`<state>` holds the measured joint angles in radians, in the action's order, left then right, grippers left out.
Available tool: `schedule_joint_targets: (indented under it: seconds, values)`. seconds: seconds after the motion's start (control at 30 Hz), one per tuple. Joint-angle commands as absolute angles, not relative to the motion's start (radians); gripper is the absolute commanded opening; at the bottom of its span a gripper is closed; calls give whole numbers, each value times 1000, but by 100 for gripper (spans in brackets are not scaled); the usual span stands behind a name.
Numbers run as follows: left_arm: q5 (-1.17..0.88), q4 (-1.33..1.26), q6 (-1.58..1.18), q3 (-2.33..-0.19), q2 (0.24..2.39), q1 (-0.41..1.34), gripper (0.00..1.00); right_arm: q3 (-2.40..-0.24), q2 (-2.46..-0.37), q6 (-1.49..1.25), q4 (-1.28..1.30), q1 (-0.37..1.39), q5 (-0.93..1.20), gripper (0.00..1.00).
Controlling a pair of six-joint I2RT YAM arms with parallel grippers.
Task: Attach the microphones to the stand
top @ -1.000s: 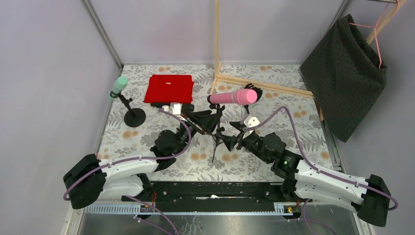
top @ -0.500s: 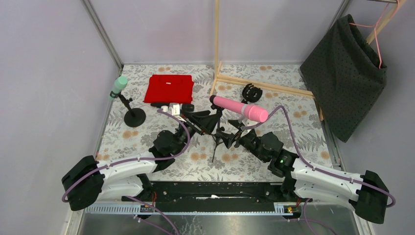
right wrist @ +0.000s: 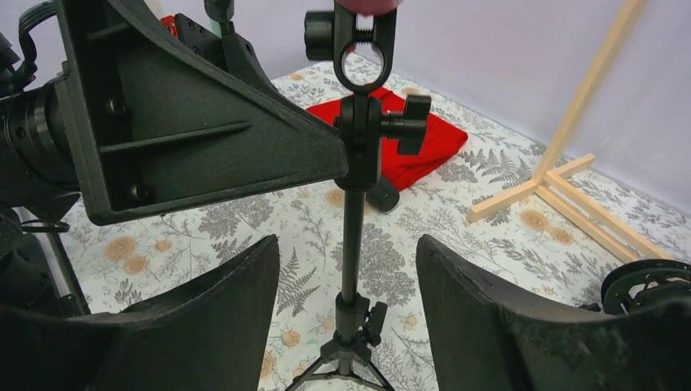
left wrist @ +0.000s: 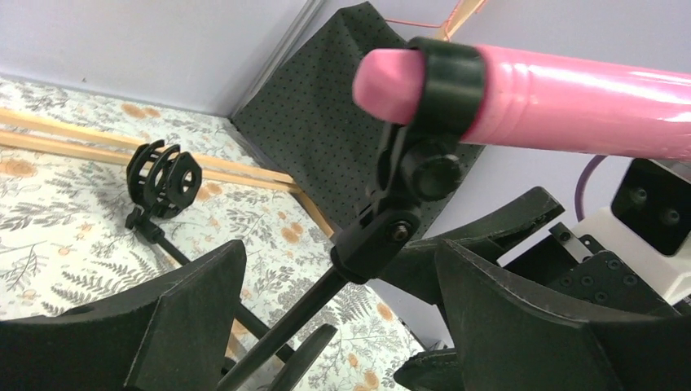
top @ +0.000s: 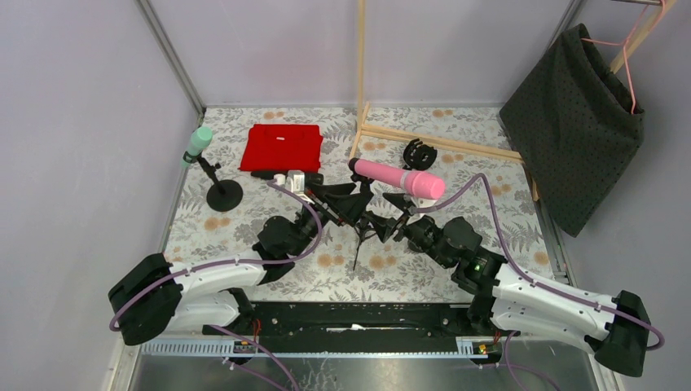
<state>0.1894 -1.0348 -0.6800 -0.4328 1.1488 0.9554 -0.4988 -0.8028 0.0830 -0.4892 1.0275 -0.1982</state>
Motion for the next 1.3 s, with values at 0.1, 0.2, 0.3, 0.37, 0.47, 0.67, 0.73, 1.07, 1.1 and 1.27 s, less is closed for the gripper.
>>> schedule_joint_targets:
  seconds: [0.1, 0.2, 0.3, 0.37, 0.47, 0.67, 0.73, 1.07, 1.1, 1.27]
  values:
    - [160, -1130, -617, -505, 1149, 950, 90, -580, -770, 104, -474, 1028, -203, 67]
    - [202, -1115, -621, -520, 1148, 945, 89, -600, -766, 111, -452, 1028, -209, 66]
    - [231, -1108, -639, -529, 1159, 937, 85, -622, -765, 116, -426, 1027, -213, 65]
    - [238, -1106, -648, -538, 1169, 934, 80, -635, -764, 117, -412, 1028, -215, 63]
    - [238, -1103, -660, -549, 1186, 931, 74, -652, -760, 117, -394, 1028, -218, 61]
    - [254, -1117, -699, -546, 1207, 926, 63, -668, -749, 117, -371, 1028, -218, 55]
    - [260, -1129, -714, -539, 1210, 924, 58, -674, -745, 117, -366, 1028, -218, 54]
    - [294, -1178, -820, -511, 1214, 920, 35, -700, -730, 102, -330, 1028, -216, 54]
    - [297, -1176, -838, -511, 1216, 919, 34, -700, -730, 100, -329, 1028, -217, 54]
    - [313, -1131, -935, -519, 1217, 919, 25, -699, -727, 89, -325, 1028, -214, 54]
